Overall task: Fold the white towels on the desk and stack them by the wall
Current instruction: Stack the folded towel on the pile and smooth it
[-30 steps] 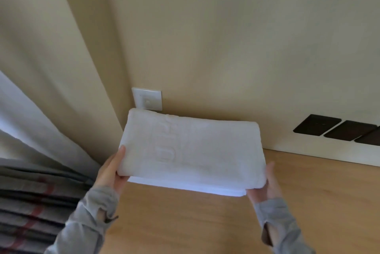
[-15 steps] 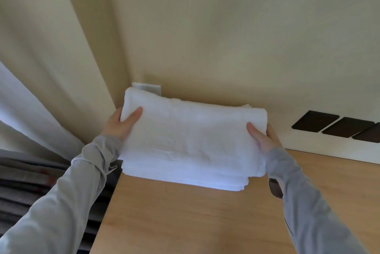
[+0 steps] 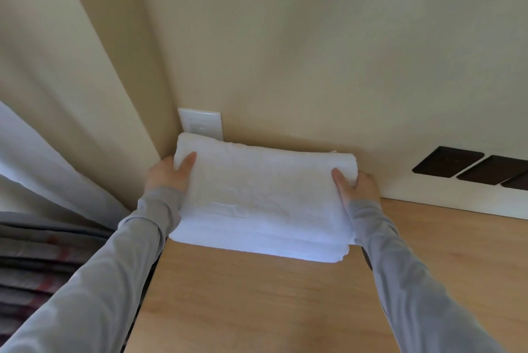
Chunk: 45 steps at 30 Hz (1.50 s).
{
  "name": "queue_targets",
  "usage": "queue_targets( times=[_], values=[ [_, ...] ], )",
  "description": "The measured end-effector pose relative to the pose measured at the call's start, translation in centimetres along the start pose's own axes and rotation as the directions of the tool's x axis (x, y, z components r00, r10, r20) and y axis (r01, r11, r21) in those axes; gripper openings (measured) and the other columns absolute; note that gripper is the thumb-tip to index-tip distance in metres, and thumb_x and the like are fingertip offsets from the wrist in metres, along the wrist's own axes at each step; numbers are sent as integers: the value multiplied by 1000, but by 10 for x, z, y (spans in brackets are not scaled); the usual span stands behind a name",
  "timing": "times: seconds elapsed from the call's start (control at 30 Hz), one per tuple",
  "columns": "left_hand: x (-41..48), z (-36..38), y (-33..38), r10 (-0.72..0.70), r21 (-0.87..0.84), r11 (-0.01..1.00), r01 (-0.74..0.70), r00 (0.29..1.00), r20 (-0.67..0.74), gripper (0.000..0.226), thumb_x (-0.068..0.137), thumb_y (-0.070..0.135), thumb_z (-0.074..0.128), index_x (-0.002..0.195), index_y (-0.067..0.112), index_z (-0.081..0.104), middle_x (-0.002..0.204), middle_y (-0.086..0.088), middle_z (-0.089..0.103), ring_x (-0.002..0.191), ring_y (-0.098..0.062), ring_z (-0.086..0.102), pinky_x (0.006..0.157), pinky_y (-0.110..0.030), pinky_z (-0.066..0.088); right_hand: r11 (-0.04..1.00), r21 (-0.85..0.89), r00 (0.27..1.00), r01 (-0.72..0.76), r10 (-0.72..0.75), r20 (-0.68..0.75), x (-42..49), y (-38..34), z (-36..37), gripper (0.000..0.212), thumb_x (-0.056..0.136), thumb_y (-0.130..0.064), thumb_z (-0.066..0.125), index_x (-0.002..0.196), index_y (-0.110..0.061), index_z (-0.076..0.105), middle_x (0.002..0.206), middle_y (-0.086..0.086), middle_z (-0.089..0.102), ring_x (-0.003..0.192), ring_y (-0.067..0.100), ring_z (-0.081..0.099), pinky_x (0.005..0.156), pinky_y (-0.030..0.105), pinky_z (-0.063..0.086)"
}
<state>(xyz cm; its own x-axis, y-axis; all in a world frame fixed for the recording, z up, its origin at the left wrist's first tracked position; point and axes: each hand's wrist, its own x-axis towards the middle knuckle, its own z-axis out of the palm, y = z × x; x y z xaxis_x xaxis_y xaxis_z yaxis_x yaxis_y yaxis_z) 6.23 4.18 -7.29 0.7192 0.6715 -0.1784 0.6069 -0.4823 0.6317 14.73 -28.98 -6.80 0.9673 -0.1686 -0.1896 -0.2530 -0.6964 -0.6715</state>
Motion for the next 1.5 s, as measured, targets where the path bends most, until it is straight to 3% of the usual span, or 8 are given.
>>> queue_targets(
  times=[0.27,0.5,0.73,0.93,1.1,1.37,1.43,1.5],
  values=[
    [-15,-3,2,302,45,953,-301,917,-262,44,94,43,48,85,0,50,85,-13,50,78,-30,46,67,-35,32,964,-167,953,205,-236,-193,-7,3,-3,31,93,-21,52,68,-7,41,89,15,41,73,23,37,66,32,31],
    [-12,-8,5,212,92,976,-197,955,-209,46,94,52,32,88,7,38,79,-18,53,77,-39,51,65,-39,34,915,-252,856,315,-388,-341,-3,-12,-10,28,93,-15,54,83,12,58,97,29,53,71,39,52,61,31,28],
    [10,3,8,87,308,950,-56,992,-87,61,93,59,28,102,3,52,98,-24,61,93,-41,55,69,-39,37,923,-336,956,190,-252,-151,22,-10,8,39,98,-30,39,112,4,51,101,28,58,90,42,56,71,38,37],
    [8,4,22,71,365,931,-21,990,-123,59,90,63,33,104,9,54,96,-21,61,86,-37,55,65,-38,36,944,-318,988,85,-121,-93,28,1,8,39,98,-33,38,110,1,50,100,28,61,95,40,57,71,33,31],
    [-2,-5,15,172,243,959,-143,980,-101,66,89,60,40,139,16,32,125,-19,53,108,-42,52,81,-46,42,945,-325,991,39,-77,-106,33,4,-2,39,95,-37,45,98,1,55,100,26,62,96,41,56,77,37,38],
    [-15,-2,2,-88,-29,995,91,991,106,58,92,57,38,129,13,44,120,-20,56,107,-39,52,82,-38,40,986,-166,992,-18,-3,-128,15,-4,1,43,93,-39,47,106,2,51,106,25,58,96,39,55,78,37,39],
    [-23,-7,12,18,102,995,-19,1000,1,56,94,50,38,136,13,37,126,-20,52,112,-39,49,85,-43,41,976,-158,931,151,-194,-309,2,-6,-6,44,91,-37,48,106,4,52,107,25,56,97,41,54,80,40,40],
    [-39,-4,30,333,203,933,-298,929,-164,53,96,39,41,142,13,33,137,-17,46,122,-36,45,95,-44,38,854,-231,730,467,-519,-444,-23,-23,-5,42,90,-33,42,100,5,60,100,25,61,93,39,55,80,41,39]
  ],
)
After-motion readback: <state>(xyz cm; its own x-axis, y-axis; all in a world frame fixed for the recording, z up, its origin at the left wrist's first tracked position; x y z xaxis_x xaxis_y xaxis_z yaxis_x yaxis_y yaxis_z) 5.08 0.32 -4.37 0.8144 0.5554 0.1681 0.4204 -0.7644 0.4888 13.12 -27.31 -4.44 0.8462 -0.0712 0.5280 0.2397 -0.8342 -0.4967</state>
